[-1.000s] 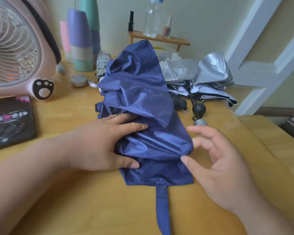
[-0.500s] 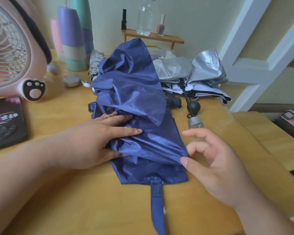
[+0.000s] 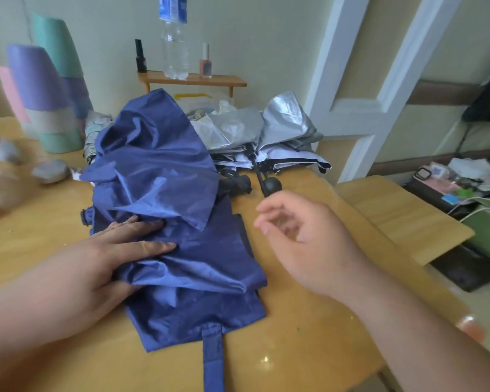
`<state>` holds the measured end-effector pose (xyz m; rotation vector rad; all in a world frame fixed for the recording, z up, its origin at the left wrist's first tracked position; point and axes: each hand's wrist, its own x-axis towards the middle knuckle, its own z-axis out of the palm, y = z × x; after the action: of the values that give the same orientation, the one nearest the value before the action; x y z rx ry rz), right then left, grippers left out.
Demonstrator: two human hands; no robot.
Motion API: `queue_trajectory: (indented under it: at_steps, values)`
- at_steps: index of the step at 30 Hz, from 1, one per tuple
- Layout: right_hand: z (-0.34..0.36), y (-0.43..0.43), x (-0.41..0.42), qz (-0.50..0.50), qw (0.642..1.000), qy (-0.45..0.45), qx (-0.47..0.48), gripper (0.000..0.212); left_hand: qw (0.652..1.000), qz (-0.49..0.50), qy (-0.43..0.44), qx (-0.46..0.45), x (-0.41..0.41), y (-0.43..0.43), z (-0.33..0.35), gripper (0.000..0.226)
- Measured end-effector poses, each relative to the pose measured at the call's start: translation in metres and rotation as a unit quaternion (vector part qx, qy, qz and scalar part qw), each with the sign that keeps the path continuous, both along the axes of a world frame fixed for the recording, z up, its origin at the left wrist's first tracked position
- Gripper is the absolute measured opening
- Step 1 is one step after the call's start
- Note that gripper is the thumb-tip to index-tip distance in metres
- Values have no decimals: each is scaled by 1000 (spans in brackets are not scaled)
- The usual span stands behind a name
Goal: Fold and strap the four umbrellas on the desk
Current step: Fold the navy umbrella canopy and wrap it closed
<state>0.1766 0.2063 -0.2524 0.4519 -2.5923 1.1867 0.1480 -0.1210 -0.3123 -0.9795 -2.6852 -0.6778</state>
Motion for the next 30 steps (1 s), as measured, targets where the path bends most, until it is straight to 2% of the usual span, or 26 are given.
queue_trajectory:
  at_steps: [1,3,5,7,12,17,21,23,28,30]
  values:
    - [7,1,-16,-10,994,31,103,21,1000,-2,-1,6,1,1,1,50]
    - [18,0,-48,1,964,28,266,21,1000,-5,-7,12,3,1,3,51]
    - [23,-7,-73,34,938,-23,344,21,1000,-10,-6,15,6,2,7,54]
    - [24,-16,-89,56,923,-52,377,19,1000,-15,2,15,9,4,10,59]
    - [21,-25,-110,58,915,-75,392,15,1000,3,-4,-4,13,5,15,62]
    - [6,-27,-116,33,941,-37,334,10,1000,17,-15,-18,11,7,19,62]
    - [-4,-27,-114,42,957,7,286,29,999,15,-20,-31,13,8,22,67]
    - [-7,-28,-113,64,952,26,298,35,999,18,-38,-32,14,8,23,71]
    - [-5,-32,-103,52,937,-14,346,46,998,20,-47,-47,17,7,23,77]
    - [-2,-36,-94,54,920,-10,387,30,997,15,-41,-57,18,8,24,76]
